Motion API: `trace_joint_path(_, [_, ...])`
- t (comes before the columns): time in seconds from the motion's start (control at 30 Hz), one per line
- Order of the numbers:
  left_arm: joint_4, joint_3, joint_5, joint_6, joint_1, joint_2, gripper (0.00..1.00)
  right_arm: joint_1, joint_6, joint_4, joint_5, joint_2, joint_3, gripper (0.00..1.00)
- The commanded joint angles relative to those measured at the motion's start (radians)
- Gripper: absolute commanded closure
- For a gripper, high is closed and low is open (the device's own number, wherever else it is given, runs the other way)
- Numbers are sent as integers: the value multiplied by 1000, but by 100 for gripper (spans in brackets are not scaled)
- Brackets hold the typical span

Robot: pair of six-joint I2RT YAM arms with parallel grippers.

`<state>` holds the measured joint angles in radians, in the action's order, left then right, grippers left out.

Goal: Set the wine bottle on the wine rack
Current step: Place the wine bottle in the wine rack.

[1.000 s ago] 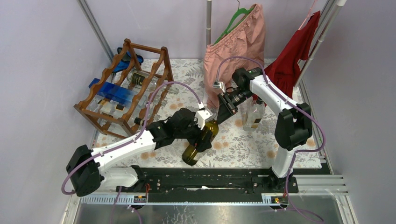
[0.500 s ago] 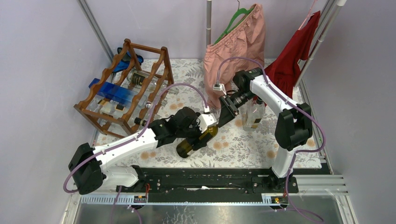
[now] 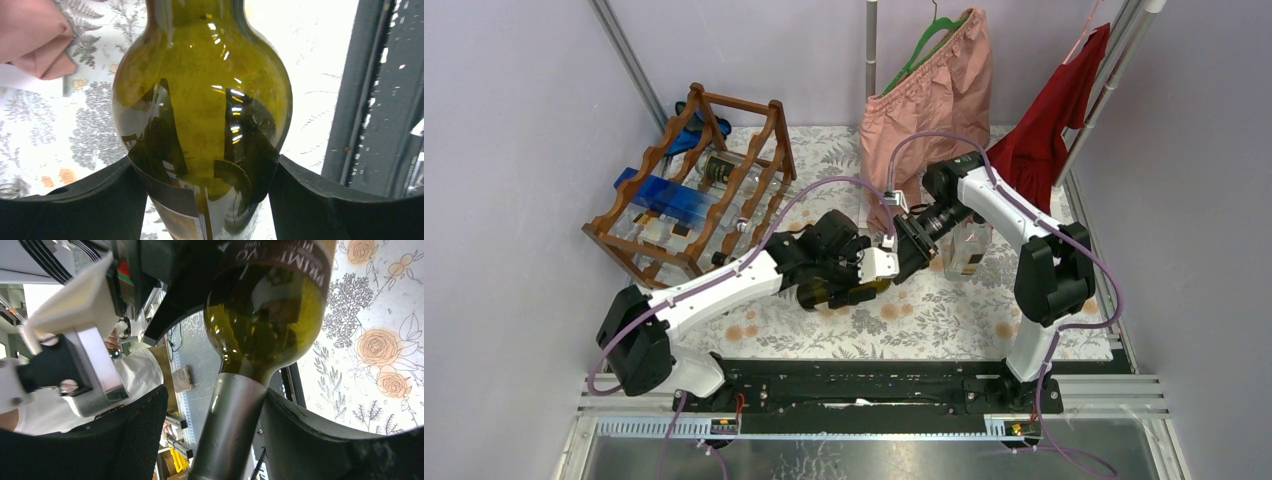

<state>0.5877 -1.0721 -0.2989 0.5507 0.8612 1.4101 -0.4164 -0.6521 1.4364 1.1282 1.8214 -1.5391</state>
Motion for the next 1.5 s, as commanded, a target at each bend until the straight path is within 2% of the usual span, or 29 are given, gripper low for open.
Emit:
trace_joint_path(0.0, [-2, -84, -2, 124, -47, 3, 100, -30, 19, 43, -26, -40, 4, 28])
trace_joint_path(0.23, [30, -106, 6, 181, -57, 22, 100, -37, 45, 36, -70, 8, -8, 32])
trace_joint_path(0.3, [37, -106, 6, 209, -56, 24, 100, -37, 52, 36, -67, 19, -14, 29])
trace_joint_path(0.37, [41, -107, 4, 240, -56, 26, 100, -38, 58, 36, -62, 32, -22, 20])
trace_joint_path(0.5, [46, -115, -18, 286, -56, 34, 100, -38, 68, 38, -46, 51, -35, 18])
trace_joint_path(0.93, [100, -177, -24, 323, -56, 118, 100, -39, 79, 39, -50, 58, -35, 34])
trace_joint_path(1.2, [108, -181, -6, 333, -57, 122, 100, -40, 80, 36, -85, 56, -26, 30])
trace_joint_path(1.37, [109, -192, -26, 310, -58, 130, 100, -41, 82, 33, -96, 63, -23, 43])
trace_joint_path(1.47, [121, -200, -35, 300, -59, 137, 100, -41, 84, 33, -108, 65, -20, 44])
